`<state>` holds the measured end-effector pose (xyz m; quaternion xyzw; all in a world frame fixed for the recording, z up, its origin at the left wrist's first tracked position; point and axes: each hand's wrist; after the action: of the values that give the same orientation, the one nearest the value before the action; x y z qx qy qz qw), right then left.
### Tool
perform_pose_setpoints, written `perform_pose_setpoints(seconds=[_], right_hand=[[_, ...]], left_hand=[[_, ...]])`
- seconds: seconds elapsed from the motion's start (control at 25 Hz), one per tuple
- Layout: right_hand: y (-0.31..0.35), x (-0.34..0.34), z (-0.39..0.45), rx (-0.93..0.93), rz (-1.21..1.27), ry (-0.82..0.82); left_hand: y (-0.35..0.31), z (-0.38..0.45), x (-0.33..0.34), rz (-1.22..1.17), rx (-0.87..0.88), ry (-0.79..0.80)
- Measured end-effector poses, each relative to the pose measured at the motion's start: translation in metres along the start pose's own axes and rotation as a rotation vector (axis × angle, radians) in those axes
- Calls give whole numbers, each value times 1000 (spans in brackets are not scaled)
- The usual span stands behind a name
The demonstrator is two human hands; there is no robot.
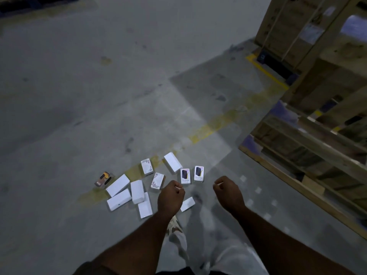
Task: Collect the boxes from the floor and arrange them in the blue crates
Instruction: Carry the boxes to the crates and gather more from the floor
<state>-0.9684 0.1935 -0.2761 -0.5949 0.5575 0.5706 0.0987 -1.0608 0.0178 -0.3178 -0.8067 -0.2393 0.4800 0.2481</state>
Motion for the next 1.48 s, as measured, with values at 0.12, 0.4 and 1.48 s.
perform_pose_setpoints(seconds=[0.12,0.4,1.48], right_hand=[[13,22,41,5,31,0],[-19,109,163,5,22,105],[-283,499,416,309,187,247]], left_hand=[[-9,44,15,-38,-50,18],[0,144,96,-76,-212,0],[229,385,437,-465,-738,117]])
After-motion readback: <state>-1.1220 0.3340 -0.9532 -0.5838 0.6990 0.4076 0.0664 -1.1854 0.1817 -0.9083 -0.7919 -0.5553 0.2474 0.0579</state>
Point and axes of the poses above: each hand's wrist, its own z-axis towards the middle knuckle, its own x-axis out of the palm, y = z × x, and after that the axes turned 9 degrees about -y, right-handed
